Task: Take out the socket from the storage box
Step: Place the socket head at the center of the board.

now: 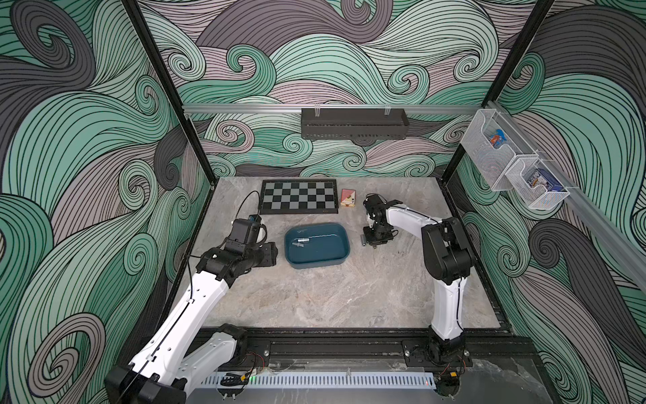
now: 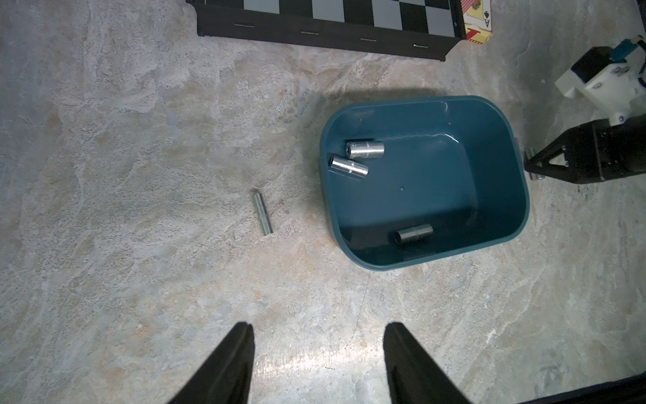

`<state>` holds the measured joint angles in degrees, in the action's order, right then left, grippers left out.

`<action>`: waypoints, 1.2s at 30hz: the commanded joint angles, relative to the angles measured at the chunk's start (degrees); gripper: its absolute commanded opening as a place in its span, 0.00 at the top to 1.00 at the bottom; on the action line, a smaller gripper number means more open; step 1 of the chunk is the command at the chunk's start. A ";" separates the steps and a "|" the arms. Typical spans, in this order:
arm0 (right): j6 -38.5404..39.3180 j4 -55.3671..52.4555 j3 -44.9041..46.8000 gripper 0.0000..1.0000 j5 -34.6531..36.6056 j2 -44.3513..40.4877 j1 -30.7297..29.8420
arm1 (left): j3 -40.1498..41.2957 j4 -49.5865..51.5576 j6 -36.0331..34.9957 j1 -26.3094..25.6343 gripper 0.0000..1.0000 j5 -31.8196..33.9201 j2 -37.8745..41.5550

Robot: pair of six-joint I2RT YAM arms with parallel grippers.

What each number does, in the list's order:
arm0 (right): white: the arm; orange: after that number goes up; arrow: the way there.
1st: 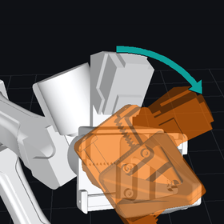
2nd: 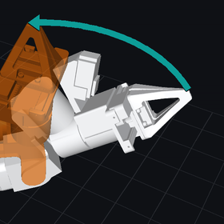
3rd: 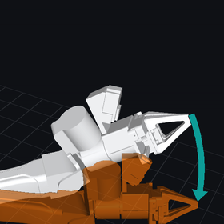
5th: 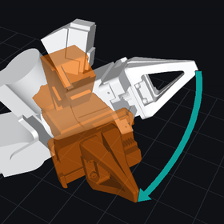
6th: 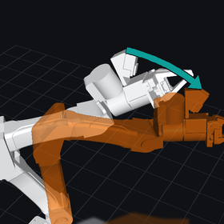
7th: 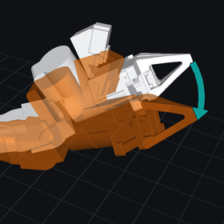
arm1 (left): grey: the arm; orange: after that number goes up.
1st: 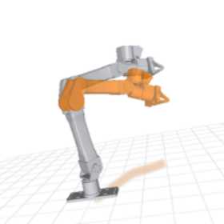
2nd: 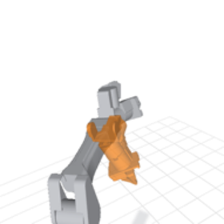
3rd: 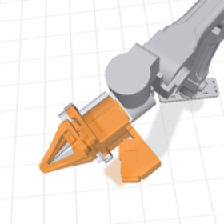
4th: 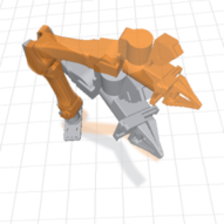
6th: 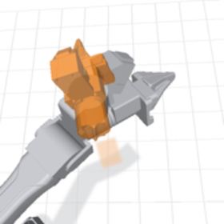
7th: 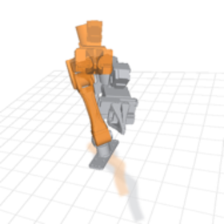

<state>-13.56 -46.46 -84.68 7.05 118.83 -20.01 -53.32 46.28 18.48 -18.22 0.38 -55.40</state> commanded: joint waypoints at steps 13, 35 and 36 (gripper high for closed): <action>0.40 -0.10 -0.37 0.68 -0.37 0.53 0.06 | 0.08 -0.31 -0.77 -0.70 0.37 -0.47 -0.72; -1.39 -0.30 2.28 0.59 -1.63 -13.66 1.35 | 0.15 -0.22 -0.68 -1.35 0.37 -0.80 -1.46; -1.73 -0.22 2.62 0.58 -1.90 -14.88 1.35 | 0.10 -0.30 -0.67 -1.48 0.37 -1.02 -1.55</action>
<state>-14.20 -46.44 -83.02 5.89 107.35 -19.03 -53.32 46.28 18.46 -19.14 0.32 -56.23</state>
